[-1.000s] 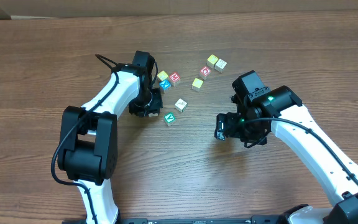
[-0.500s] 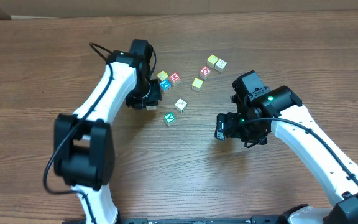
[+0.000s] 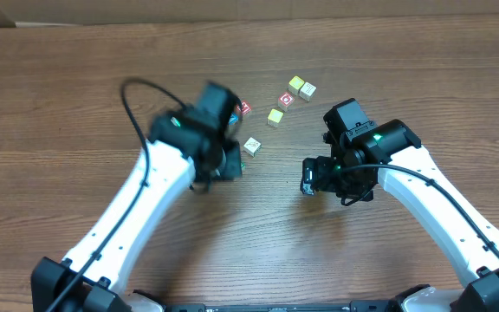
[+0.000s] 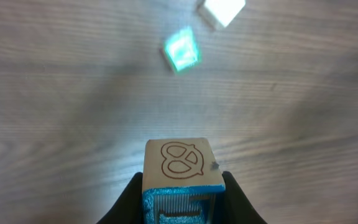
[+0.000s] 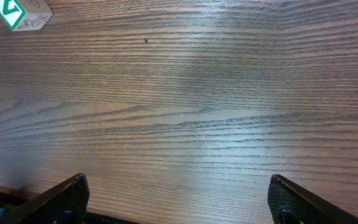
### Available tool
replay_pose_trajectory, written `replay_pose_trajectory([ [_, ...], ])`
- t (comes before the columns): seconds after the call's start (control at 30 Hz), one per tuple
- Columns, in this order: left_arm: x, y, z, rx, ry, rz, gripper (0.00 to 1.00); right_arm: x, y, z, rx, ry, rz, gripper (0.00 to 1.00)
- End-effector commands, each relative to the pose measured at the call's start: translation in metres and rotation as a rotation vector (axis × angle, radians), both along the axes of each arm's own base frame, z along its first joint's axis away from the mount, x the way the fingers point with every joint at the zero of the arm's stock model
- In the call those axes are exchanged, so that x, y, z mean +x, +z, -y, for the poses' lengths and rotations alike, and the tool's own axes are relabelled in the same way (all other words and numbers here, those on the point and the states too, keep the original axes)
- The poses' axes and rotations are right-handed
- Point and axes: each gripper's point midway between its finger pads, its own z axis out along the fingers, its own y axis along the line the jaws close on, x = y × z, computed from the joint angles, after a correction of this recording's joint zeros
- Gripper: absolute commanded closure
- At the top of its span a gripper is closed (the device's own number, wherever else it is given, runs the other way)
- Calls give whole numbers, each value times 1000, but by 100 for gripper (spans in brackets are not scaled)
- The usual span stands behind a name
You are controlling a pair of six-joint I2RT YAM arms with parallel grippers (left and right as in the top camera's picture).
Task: Flip 5 blocks
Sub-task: 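Carry the blue L block toward the front and set it down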
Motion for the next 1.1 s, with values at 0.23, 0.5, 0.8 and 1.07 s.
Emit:
replay_pose_trajectory([
  [0.23, -70, -91, 19, -38, 112, -170, 96, -2, -1, 1, -11, 0, 1, 7],
  [0.5, -78, -116, 29, -56, 17, -128, 92, 0, -1, 0, -8, -1, 6, 7],
  [0.8, -83, -121, 26, -48, 16, -140, 90, -1, -1, 1, -9, -1, 3, 7],
  [1.07, -82, -121, 27, -52, 17, -136, 81, -2, -1, 1, -10, -1, 1, 7],
])
